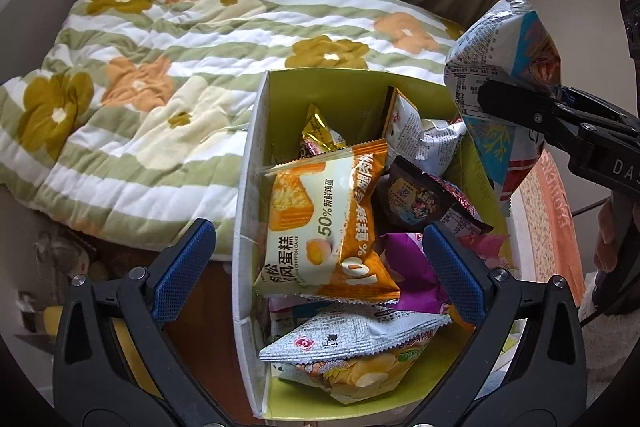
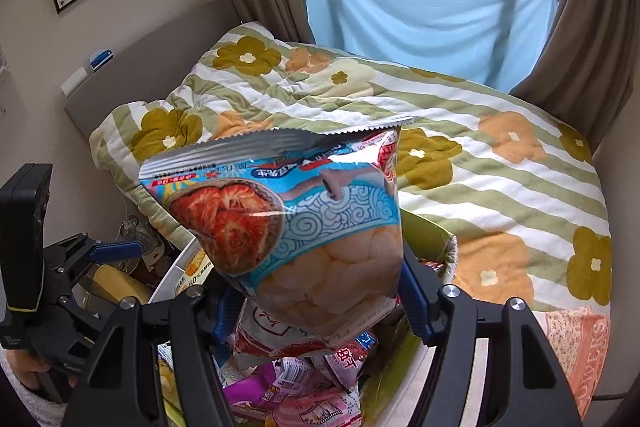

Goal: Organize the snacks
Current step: 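Open left tool to drop the cake packet while right tool drops the cracker bag into the box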

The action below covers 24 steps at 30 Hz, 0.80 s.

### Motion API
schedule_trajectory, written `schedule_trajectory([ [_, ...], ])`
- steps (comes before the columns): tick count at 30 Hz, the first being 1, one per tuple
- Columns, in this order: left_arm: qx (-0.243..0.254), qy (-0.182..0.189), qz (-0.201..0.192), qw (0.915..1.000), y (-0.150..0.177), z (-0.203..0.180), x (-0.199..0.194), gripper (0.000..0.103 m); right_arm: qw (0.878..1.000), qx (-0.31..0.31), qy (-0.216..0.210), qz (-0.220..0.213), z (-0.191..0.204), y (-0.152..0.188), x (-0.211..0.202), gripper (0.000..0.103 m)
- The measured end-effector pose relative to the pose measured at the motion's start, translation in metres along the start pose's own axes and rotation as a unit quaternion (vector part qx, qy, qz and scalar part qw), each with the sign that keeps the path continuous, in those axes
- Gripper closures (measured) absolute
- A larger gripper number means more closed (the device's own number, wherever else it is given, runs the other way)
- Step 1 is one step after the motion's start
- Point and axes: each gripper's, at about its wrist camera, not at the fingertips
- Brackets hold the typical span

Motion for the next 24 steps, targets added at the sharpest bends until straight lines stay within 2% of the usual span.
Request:
schedule_trajectory([
  [4,-0.013,0.001,-0.002,0.9999,0.0,0.007,-0.001,0.0,1.0,-0.01,0.005,0.002,0.004,-0.005,0.013,0.036],
  [8,-0.016,-0.004,0.001,0.9999,0.002,0.009,0.0,0.0,1.0,-0.005,-0.007,-0.004,0.005,-0.005,0.016,0.017],
  [11,-0.021,-0.002,0.004,0.9998,0.005,0.011,0.001,0.0,1.0,0.0,-0.017,-0.004,0.005,-0.002,0.016,0.016],
  [17,-0.022,0.004,0.005,0.9997,0.009,0.009,0.002,0.0,1.0,0.006,-0.009,0.0,0.005,0.002,0.014,0.016],
  [24,-0.002,0.011,-0.004,0.9999,0.01,0.001,-0.01,0.0,1.0,0.02,0.005,-0.017,0.006,0.012,-0.013,0.016],
])
Point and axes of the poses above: each gripper's, at about its wrist camera, not at the fingertips, and x roughly the way its jaws point, z to its left, y to its underside, and after that the axes turned 12 degrees about x, right-handed
